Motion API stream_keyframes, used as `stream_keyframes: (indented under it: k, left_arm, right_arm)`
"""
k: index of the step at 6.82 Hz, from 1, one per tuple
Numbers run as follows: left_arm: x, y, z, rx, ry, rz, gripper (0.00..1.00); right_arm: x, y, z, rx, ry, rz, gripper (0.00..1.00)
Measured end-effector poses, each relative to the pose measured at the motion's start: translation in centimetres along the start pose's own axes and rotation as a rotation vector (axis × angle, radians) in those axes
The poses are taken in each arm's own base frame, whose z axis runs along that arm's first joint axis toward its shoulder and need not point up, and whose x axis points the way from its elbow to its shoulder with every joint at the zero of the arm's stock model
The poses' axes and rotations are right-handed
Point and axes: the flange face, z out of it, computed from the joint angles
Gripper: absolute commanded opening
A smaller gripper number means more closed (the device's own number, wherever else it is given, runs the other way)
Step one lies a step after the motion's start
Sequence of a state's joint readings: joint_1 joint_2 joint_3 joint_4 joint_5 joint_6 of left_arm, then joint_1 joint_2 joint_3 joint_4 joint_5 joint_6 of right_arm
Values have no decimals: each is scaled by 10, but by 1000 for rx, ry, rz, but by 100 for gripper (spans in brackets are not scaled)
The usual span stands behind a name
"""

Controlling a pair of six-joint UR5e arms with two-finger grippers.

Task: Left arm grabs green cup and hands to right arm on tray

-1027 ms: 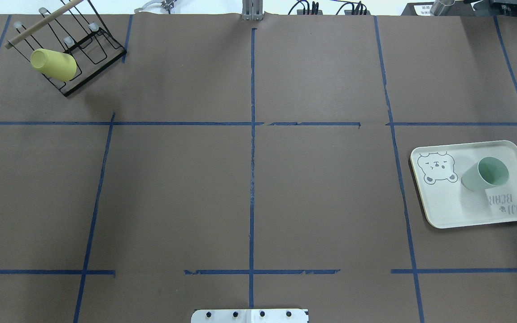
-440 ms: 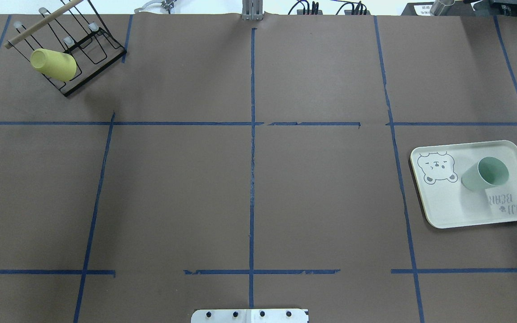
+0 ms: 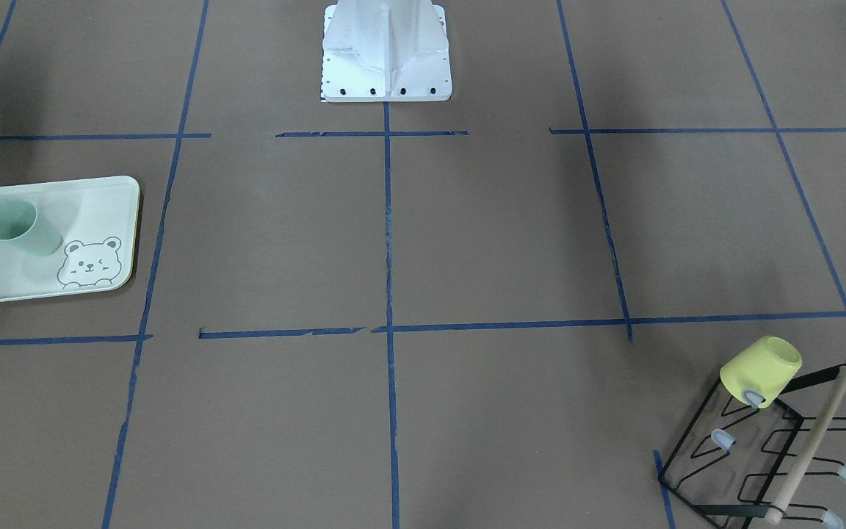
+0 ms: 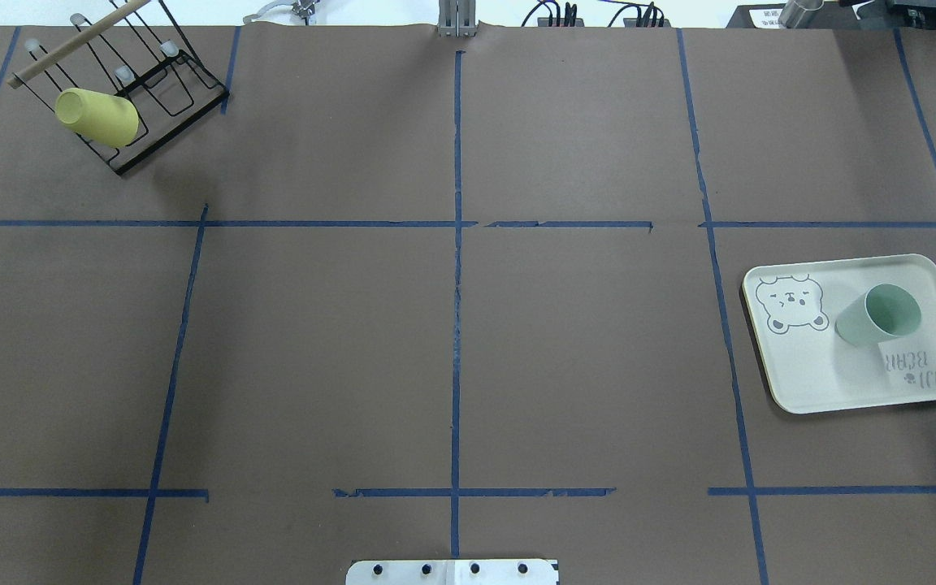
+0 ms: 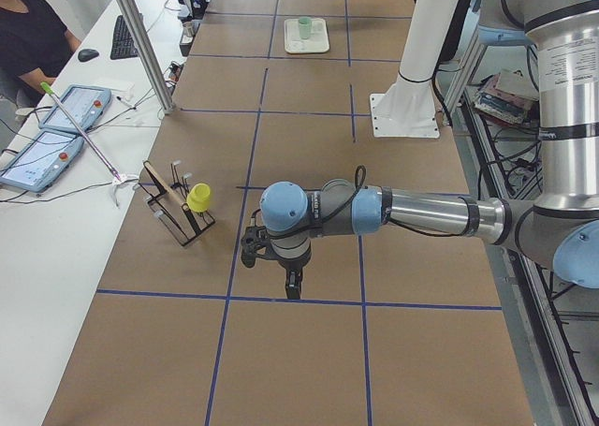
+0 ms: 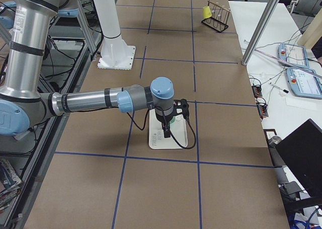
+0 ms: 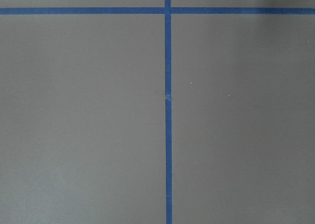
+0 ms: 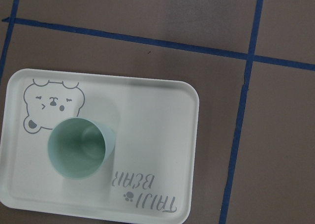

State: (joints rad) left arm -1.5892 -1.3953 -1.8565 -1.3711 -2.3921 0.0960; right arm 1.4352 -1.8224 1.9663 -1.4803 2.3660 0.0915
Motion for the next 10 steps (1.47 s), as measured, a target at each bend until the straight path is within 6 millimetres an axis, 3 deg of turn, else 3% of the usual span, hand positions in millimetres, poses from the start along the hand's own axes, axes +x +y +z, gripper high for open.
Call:
stream_keyframes:
  k: [10]
  left_arm:
    - [4,-2,-3,6,1,6,100]
  right_arm:
    - [0,3,1,-6,-19,7,100]
